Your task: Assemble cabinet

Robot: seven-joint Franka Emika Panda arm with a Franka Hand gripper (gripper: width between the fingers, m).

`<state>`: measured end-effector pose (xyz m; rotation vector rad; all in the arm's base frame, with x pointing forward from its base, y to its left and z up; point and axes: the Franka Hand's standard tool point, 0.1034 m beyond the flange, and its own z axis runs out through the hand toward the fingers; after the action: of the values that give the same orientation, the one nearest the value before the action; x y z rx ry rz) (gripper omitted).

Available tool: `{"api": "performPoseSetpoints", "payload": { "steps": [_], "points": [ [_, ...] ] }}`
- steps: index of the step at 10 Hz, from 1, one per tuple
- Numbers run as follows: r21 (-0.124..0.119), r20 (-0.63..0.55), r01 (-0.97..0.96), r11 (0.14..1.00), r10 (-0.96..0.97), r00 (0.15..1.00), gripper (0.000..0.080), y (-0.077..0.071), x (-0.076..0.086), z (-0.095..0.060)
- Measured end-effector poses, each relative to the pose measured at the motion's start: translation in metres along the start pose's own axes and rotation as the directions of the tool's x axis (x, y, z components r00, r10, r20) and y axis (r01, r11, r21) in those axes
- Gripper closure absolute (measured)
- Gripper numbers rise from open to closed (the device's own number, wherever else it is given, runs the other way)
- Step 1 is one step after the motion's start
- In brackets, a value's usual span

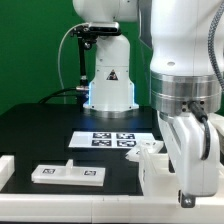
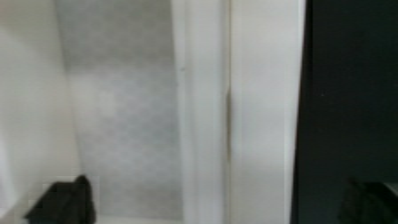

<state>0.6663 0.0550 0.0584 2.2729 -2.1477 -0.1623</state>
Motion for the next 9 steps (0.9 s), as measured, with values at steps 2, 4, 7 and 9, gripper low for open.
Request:
{"api": "performPoseSetpoints", "payload": {
  "steps": [2, 4, 7, 9],
  "points": [
    [0.019, 0.006, 0.008, 1.000, -0.008, 1.000, 0.0005, 0.003, 0.003, -0.022],
    [0.017, 0.000, 0.174, 0.985, -0.174, 0.985, 0.0000, 0.003, 0.004, -0.019],
    [0.017, 0.000, 0.234, 0.972, -0.234, 0.972, 0.0002, 0.003, 0.003, -0.019],
    [0.012, 0.010, 0.207, 0.978, -0.207, 0.978, 0.0002, 0.018, -0.005, -0.030]
  ]
}}
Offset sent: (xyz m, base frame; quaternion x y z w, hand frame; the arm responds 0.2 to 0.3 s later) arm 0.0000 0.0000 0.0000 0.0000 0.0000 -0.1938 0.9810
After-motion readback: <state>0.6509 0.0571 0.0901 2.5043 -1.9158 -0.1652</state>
